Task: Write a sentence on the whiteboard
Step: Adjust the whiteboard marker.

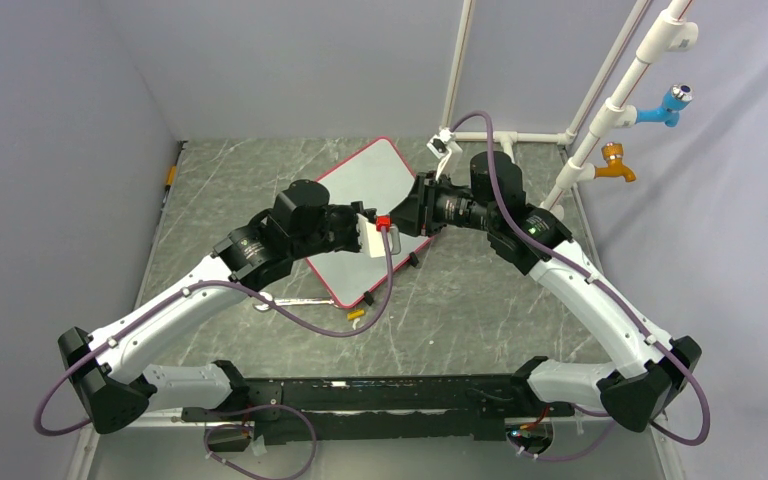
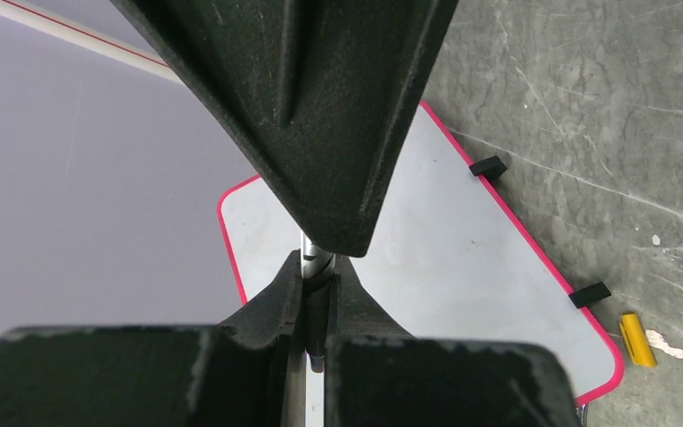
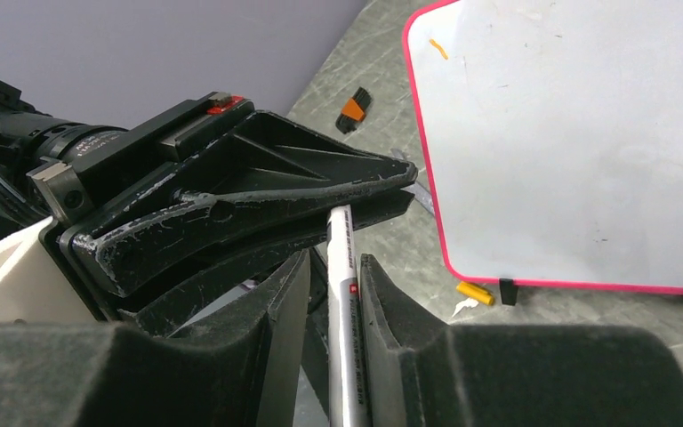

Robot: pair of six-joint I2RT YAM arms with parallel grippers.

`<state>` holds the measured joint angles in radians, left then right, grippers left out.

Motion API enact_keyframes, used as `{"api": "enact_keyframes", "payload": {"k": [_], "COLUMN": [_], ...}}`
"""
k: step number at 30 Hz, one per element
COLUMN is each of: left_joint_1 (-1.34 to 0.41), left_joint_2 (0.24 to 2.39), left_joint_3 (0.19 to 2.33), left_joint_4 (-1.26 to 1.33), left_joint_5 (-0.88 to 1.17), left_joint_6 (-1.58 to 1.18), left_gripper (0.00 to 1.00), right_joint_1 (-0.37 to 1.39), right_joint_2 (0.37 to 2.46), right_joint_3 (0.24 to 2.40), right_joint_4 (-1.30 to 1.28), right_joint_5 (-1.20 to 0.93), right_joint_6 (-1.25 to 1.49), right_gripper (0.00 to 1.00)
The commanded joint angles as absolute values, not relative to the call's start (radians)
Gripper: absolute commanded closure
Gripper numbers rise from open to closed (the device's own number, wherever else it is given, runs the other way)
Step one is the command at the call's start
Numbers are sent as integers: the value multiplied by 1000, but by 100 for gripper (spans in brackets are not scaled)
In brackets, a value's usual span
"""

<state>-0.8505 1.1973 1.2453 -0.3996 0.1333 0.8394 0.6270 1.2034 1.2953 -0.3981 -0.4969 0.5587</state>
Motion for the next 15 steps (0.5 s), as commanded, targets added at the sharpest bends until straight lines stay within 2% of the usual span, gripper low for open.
{"api": "enact_keyframes", "payload": {"k": [1, 8, 15], "left_joint_1": [-848, -849, -849], "left_joint_2": [1190, 1187, 1185], "left_joint_3": [1267, 1261, 1258], "left_joint_4": [-367, -364, -360], "left_joint_5": [123, 124, 132], "left_joint_6": [815, 815, 807], "left_gripper": [100, 100, 100], "right_joint_1": [624, 624, 624], "right_joint_2": [1189, 1192, 1196], "right_joint_3": [1297, 1293, 1278], "right_joint_4": [-336, -322, -287], "right_joint_5": [-489, -486, -480], "right_joint_6": [568, 579, 603], "right_gripper": [72, 79, 79]}}
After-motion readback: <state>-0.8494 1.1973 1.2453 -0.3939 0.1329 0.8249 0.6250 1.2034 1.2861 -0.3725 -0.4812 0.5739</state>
